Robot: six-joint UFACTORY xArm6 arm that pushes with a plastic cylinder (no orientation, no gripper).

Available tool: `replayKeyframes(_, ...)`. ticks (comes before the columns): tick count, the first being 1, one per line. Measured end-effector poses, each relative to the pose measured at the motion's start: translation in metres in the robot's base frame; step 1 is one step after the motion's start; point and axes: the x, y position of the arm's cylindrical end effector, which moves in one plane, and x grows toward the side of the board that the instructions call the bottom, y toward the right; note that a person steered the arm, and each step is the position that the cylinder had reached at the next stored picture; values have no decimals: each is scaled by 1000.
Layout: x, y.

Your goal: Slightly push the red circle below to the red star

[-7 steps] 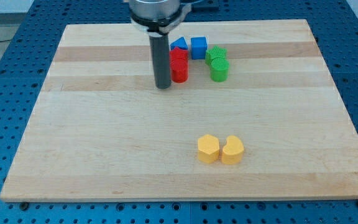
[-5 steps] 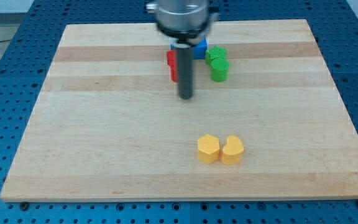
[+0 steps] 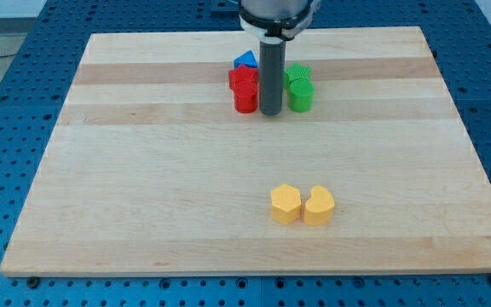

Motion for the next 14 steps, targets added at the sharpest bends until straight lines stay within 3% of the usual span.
replayKeyframes(4, -9, -9)
replayKeyframes(5, 18, -16)
replayKeyframes(6, 21, -75)
replayKeyframes(7, 9, -93)
replayKeyframes(14, 4, -70)
